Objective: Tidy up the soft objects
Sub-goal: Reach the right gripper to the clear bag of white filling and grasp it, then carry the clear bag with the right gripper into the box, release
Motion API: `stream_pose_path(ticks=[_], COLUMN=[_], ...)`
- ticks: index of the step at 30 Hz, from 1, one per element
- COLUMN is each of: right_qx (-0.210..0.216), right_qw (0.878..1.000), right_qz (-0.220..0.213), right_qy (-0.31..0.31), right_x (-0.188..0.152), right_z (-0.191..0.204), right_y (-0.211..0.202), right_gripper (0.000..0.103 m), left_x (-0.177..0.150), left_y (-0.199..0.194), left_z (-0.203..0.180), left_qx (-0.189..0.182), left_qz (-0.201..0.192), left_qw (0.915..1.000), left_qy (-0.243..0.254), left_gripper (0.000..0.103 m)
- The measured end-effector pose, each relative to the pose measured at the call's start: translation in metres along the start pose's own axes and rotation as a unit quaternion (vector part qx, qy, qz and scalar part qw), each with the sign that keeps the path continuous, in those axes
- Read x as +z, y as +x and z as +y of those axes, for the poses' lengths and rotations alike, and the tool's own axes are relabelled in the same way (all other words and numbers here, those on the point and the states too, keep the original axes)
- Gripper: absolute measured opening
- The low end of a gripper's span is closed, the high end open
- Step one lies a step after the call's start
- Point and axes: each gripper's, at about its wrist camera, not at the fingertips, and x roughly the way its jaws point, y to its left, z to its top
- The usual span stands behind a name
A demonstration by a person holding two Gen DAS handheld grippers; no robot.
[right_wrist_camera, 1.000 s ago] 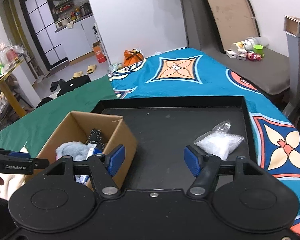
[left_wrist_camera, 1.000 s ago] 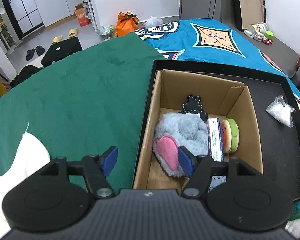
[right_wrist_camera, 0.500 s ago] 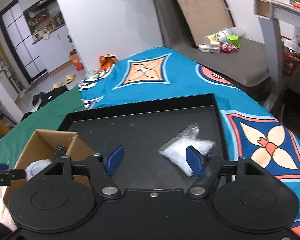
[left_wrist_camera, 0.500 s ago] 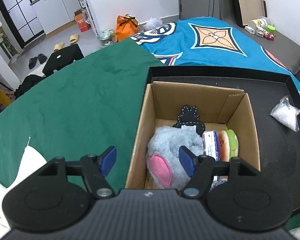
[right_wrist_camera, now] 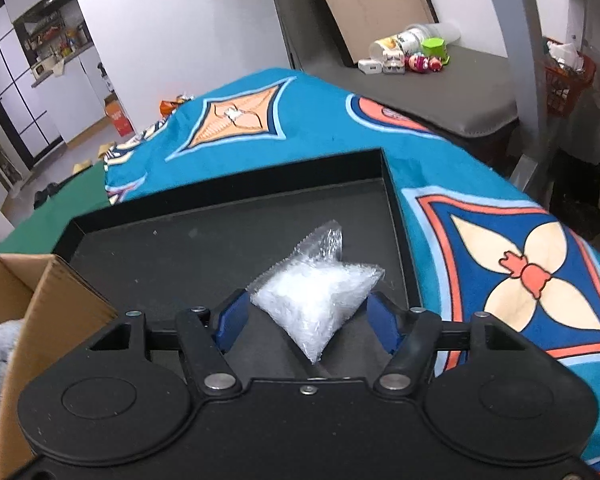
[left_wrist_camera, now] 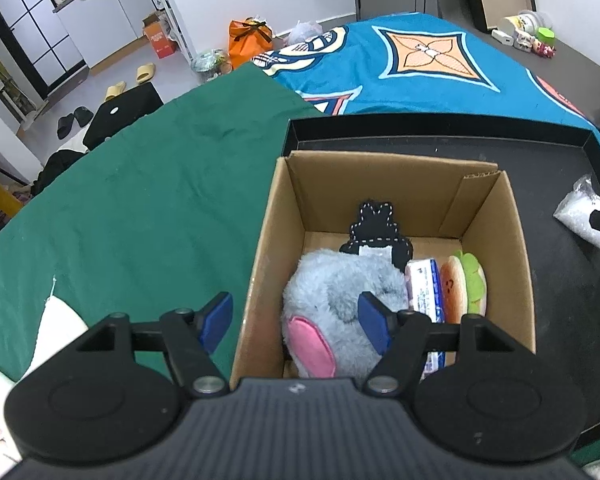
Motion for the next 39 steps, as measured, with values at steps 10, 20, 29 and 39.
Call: stream_pose_path(ticks=[10,20,29,39], right_qx=[-0.018,-0.013,-0.006,0.014], right_qw=[0.999,1.0,0.999,0.998], right_qz=[0.009,-0.004,-0.025,-0.042], right_qy=[-0.032,-0.024,-0.023,-0.033], right_x=[-0.008,-0.006,0.0,-0.002], right_z=[0.004,0.008,0.019,0.044], right_y=[0.007,-0.026,-0.06,-0.09], right_gripper=[0.012,0.01,0.01,0.01], left_x=[-0.002,-0.007,-0.019,-0.033], left_y=[0.0,-0.015,-0.025,-0.032], left_z=[0.001,0.012,0.03,0.047], left_qx=[0.002,-0.003,-0.023,-0.036], left_qz=[0.006,-0.009,-0.007,-0.013], left_qw=[1.0,0.9999,0.9991,0.9978], left_qy=[0.002,-0.012,-0.035,-0.053], left_gripper=[0.068,0.068,0.068,0.068])
